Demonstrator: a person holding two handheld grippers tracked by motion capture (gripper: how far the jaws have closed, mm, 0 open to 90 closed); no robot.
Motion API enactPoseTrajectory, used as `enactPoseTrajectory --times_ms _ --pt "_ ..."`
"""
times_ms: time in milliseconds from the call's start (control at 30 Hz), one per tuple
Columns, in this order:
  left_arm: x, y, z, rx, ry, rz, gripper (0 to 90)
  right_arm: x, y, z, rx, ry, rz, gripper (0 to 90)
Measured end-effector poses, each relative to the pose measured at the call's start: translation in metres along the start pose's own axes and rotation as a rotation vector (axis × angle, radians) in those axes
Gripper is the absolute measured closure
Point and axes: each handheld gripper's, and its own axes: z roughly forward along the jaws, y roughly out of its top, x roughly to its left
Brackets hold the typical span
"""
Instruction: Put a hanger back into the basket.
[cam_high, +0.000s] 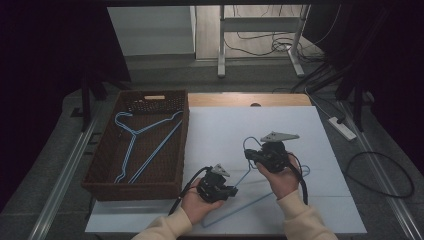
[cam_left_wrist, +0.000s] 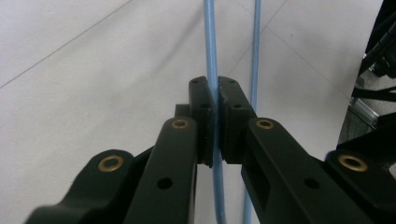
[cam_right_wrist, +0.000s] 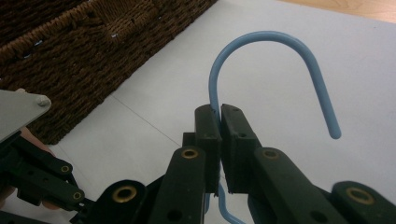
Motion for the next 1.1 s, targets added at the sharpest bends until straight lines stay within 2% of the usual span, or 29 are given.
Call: enactPoseTrajectory --times_ms 200,333,433,533,633,867,1033,1100 --pt "-0.002 -0.001 -0.006 -0.048 -0.009 -0.012 86.2 -0.003 0.000 -0.006 -0.027 0.018 0.013 86.4" --pt "-0.005 -0.001 -0.013 -0.095 -0.021 -0.019 86.3 -0.006 -0.002 -0.015 -0.070 0.045 0.027 84.8" --pt "-0.007 0.000 -0.018 -0.123 -0.021 -0.016 86.4 -0.008 -0.004 -0.025 -0.108 0.072 0.027 72.8" --pt "-0.009 0.002 -0.023 -0.148 -0.019 -0.017 86.4 -0.009 -0.009 -0.036 -0.148 0.072 0.022 60.4" --pt "-0.010 0.004 -0.028 -0.170 -0.021 -0.021 86.4 -0.012 -0.017 -0.047 -0.191 0.069 0.017 53.2" --pt "-0.012 0.007 -0.040 -0.206 -0.029 -0.031 86.5 -0.022 -0.036 -0.068 -0.254 0.055 0.019 45.8" --pt "-0.015 0.012 -0.055 -0.236 -0.039 -0.028 86.4 -0.025 -0.053 -0.075 -0.251 0.051 0.002 43.3" --pt "-0.017 0.017 -0.067 -0.265 -0.045 -0.023 86.4 -0.029 -0.061 -0.077 -0.251 0.033 0.001 40.3"
